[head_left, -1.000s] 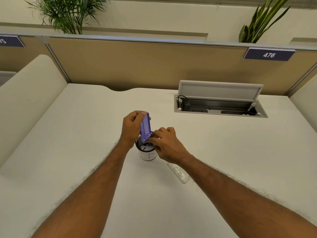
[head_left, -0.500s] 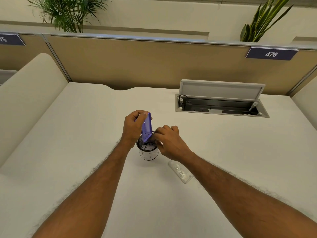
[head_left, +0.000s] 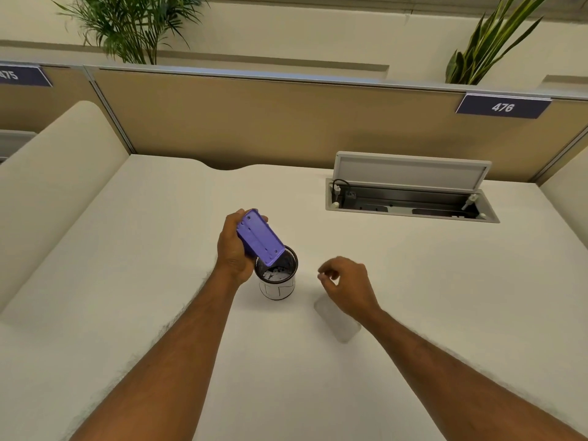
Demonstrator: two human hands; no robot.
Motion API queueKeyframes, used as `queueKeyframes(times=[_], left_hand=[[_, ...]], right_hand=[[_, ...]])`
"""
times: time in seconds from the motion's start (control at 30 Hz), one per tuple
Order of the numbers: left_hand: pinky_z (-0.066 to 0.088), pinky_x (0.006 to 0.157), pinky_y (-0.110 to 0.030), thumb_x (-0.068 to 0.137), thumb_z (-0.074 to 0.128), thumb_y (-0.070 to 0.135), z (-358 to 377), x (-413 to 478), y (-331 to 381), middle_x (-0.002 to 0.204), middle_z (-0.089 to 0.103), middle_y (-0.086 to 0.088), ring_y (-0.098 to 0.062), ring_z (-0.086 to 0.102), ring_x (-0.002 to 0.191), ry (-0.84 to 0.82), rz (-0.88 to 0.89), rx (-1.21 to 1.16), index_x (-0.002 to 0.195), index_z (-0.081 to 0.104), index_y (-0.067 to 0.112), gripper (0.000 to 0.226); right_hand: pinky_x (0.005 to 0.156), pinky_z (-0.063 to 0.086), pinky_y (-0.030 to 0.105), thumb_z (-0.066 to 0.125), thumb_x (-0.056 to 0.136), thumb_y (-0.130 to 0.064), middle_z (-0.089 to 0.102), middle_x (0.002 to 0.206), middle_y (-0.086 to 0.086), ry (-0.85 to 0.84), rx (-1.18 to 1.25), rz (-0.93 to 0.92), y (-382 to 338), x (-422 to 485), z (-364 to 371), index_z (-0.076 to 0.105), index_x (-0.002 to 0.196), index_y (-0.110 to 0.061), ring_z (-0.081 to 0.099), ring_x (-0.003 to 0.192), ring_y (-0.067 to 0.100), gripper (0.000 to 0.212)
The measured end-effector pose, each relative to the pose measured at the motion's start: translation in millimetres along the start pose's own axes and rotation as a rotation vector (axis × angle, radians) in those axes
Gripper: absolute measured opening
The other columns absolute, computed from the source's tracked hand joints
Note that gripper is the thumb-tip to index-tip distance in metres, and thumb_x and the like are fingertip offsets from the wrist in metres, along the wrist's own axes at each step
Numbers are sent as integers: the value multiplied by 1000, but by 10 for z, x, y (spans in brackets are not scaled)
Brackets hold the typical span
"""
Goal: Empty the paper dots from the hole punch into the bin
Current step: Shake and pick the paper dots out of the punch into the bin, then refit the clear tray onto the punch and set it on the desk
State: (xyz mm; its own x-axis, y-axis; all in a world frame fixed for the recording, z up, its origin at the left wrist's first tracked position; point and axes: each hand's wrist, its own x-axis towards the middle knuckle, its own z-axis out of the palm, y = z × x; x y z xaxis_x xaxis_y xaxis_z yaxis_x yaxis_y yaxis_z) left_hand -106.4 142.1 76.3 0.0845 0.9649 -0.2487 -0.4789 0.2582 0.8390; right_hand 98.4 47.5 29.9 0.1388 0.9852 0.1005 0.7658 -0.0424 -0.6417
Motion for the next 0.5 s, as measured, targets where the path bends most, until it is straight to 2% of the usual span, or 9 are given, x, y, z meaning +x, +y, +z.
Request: queueKeyframes(times=[0.07, 0.17, 0.23, 0.33, 0.5], left_hand=[[55, 68, -29, 86, 50, 42, -4, -24, -20, 77, 70, 0, -17, 64, 74, 15, -22, -49, 94, 62, 17, 29], [54, 68, -29, 90, 45, 42, 3, -69, -32, 72, 72, 2, -16, 65, 70, 22, -56, -107, 88, 64, 18, 30], [56, 65, -28, 90, 44, 46, 7, -95, -31, 71, 72, 2, -15, 66, 66, 33, -81, -141, 86, 65, 19, 34], [56, 61, -27, 89, 44, 50, 20, -133, -21, 69, 71, 1, -15, 67, 62, 51, -96, -198, 82, 66, 19, 39], [55, 58, -26, 87, 44, 51, 36, -188, -17, 67, 70, 1, -16, 65, 57, 79, -104, -295, 70, 69, 21, 42]], right_hand=[[87, 46, 43, 67, 81, -33, 65, 87, -9, -95, -88, 50, 95, -112, 19, 64, 98, -27, 59, 82, 11, 18], [92, 40, 37, 66, 75, -54, 58, 113, -3, -268, -291, 131, 184, -284, 40, 52, 120, -27, 54, 106, 20, 54], [91, 39, 37, 67, 68, -62, 52, 120, -1, -322, -380, 152, 204, -396, 74, 46, 126, -26, 50, 110, 22, 72], [90, 42, 36, 68, 66, -61, 49, 121, 2, -337, -420, 131, 219, -512, 138, 43, 128, -24, 49, 109, 23, 76], [93, 43, 33, 73, 69, -45, 48, 122, 5, -317, -280, 224, 221, -518, 150, 40, 130, -22, 49, 111, 24, 73]])
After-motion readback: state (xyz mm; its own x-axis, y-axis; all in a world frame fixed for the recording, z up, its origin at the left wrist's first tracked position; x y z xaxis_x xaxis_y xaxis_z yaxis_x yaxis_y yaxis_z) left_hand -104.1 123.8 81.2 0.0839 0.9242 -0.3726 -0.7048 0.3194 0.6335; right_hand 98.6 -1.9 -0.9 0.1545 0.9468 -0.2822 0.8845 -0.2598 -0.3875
